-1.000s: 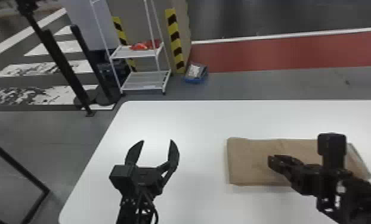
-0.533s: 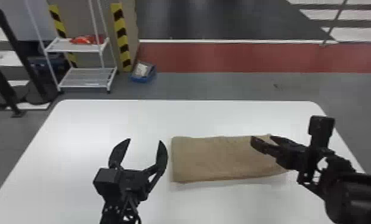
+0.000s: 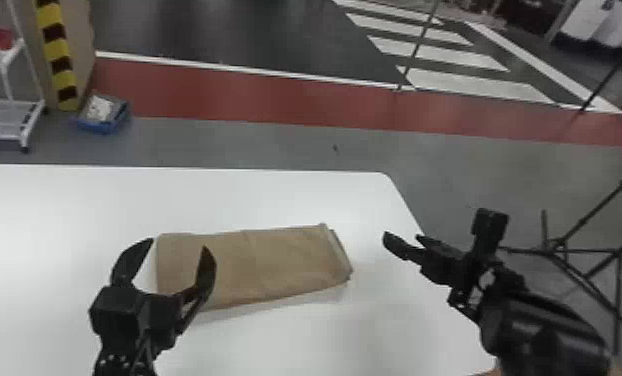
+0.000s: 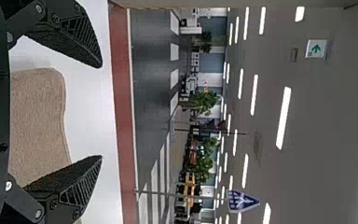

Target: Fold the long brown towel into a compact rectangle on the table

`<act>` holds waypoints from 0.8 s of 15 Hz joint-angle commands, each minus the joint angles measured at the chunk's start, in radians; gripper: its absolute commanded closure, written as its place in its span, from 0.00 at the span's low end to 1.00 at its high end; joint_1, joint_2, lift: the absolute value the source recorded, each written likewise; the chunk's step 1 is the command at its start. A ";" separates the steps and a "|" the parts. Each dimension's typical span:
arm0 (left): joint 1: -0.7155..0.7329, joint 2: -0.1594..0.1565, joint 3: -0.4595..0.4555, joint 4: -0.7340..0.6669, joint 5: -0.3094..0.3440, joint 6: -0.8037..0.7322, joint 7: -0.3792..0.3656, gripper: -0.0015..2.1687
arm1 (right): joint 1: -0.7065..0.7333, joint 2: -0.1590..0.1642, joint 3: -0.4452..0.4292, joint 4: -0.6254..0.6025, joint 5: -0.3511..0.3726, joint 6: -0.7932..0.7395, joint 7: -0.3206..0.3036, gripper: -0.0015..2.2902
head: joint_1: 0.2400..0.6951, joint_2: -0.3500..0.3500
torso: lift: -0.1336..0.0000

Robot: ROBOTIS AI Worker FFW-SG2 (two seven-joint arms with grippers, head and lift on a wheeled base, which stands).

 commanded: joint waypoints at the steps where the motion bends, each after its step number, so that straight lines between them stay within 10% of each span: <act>1: -0.060 -0.028 -0.009 0.075 0.007 0.029 -0.001 0.14 | 0.013 -0.005 -0.041 0.007 0.004 -0.001 0.008 0.04 | 1.00 0.00 | 0.58; 6: -0.126 -0.028 -0.007 0.132 0.050 0.238 -0.056 0.67 | 0.045 -0.005 -0.065 0.009 -0.002 -0.001 0.016 0.04 | 1.00 0.00 | 0.58; 12: -0.147 -0.028 0.007 0.165 0.050 0.296 -0.054 0.79 | 0.043 -0.005 -0.064 0.021 -0.005 -0.008 0.024 0.04 | 1.00 0.00 | 0.58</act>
